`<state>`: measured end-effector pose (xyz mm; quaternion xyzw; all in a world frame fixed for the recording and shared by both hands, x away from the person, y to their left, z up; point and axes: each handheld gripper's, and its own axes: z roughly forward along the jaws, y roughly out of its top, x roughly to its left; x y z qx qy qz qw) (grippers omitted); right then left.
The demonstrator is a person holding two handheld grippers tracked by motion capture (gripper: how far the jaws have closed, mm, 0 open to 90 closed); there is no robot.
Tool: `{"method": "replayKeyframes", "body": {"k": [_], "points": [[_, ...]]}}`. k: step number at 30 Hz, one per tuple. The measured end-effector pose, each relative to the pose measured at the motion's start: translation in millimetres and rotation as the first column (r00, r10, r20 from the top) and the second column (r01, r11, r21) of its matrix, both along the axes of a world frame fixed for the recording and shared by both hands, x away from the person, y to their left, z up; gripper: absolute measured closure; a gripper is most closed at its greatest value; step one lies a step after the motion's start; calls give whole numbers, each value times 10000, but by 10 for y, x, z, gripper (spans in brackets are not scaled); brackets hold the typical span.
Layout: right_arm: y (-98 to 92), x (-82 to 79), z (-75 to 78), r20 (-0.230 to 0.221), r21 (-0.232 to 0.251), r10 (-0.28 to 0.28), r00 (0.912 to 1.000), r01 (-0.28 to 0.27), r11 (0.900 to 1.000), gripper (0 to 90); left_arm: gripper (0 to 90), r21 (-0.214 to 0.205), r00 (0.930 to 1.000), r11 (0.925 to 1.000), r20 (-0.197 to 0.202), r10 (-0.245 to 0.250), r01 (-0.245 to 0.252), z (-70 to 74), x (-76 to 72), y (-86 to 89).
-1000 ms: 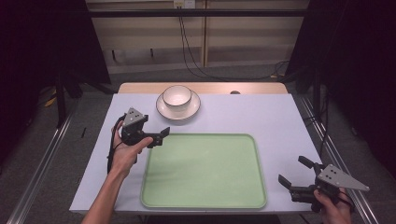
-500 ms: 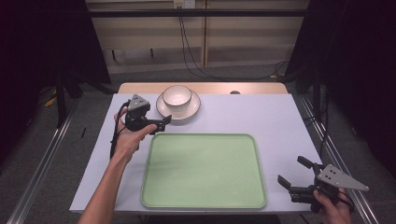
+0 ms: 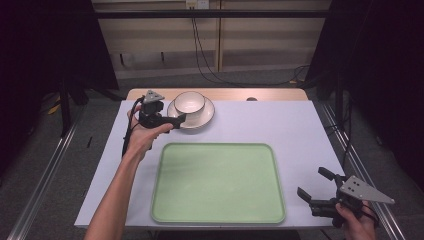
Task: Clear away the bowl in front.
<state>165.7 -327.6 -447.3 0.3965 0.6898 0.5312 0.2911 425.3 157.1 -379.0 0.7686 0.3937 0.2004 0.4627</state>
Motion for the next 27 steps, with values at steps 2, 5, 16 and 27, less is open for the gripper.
{"method": "replayKeyframes", "body": {"k": [2,5,16,27], "points": [[-2,-2,-1,-23,15,29,10000,-29,10000,16,46,11,10000,10000,-62,46,-46,11,51,-7],[-6,1,-2,2,48,8,10000,-8,10000,16,48,26,9998,9998,-55,200,-200,22,126,-21],[-13,-6,-6,-18,54,-15,10000,15,10000,12,63,503,9981,9979,-441,432,-409,17,376,-95],[4,-12,-11,-16,37,232,9997,-232,9997,12,73,518,9920,9934,-684,1059,-1025,-74,613,-122]]}}
